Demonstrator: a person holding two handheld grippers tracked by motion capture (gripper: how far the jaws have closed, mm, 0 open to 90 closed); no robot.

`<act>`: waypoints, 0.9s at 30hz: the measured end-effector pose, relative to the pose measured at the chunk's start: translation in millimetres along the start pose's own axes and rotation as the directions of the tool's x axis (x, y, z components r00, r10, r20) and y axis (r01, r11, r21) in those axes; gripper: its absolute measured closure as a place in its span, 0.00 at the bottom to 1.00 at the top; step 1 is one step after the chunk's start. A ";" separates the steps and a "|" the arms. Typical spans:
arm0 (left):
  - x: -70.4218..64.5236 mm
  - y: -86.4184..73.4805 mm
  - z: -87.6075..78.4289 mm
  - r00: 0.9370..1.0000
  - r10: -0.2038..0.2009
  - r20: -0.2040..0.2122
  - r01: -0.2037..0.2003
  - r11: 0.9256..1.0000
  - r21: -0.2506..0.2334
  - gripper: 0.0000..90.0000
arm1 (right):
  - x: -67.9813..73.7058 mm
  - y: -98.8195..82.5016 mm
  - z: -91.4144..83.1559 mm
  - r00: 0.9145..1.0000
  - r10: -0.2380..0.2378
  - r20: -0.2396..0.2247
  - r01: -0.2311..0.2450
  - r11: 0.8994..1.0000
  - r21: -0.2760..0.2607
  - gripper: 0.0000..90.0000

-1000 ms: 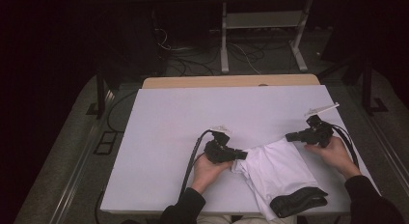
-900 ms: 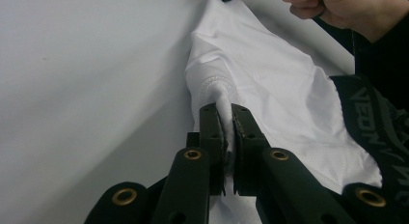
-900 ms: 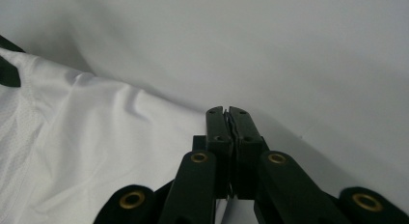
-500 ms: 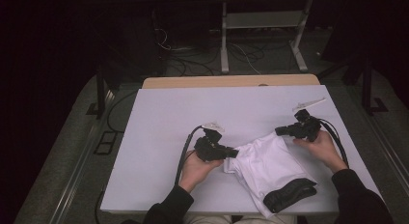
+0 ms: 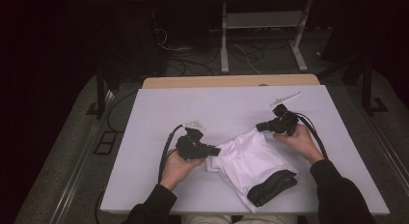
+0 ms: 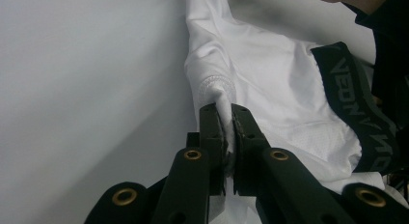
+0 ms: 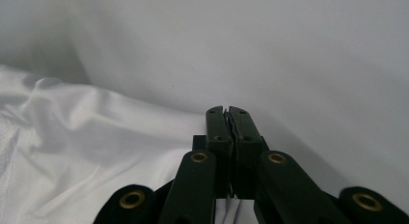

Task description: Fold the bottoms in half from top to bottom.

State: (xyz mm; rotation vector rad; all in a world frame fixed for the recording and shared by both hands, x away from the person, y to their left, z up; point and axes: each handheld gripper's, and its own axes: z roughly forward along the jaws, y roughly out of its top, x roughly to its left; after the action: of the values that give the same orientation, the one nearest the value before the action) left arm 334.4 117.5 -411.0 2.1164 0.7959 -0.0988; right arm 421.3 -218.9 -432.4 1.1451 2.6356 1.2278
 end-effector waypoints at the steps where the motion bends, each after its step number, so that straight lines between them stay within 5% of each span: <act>1: 1.9 0.0 -2.2 1.000 0.002 -0.004 -0.002 1.000 0.002 0.93 | 1.2 2.0 2.3 1.000 0.000 -0.002 0.000 1.000 0.003 0.97; 11: 34.7 15.3 -15.6 0.999 0.032 -0.039 -0.030 0.999 0.046 0.93 | 5.5 18.7 17.9 0.999 0.019 0.035 -0.020 1.000 0.024 0.97; 23: 65.3 45.2 -4.9 0.992 0.039 -0.116 -0.032 0.998 0.061 0.93 | -6.1 21.4 16.8 0.990 0.099 0.102 -0.097 0.995 -0.018 0.97; 27: 76.5 58.6 -1.6 0.990 0.028 -0.142 -0.019 0.998 0.064 0.93 | -8.2 22.8 15.4 0.988 0.094 0.122 -0.091 0.995 -0.029 0.97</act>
State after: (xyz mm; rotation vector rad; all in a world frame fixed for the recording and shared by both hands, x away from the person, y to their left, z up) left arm 428.3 131.8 -395.0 2.2107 0.8609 0.0411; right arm 445.8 -204.3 -430.1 1.3082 2.4991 1.1577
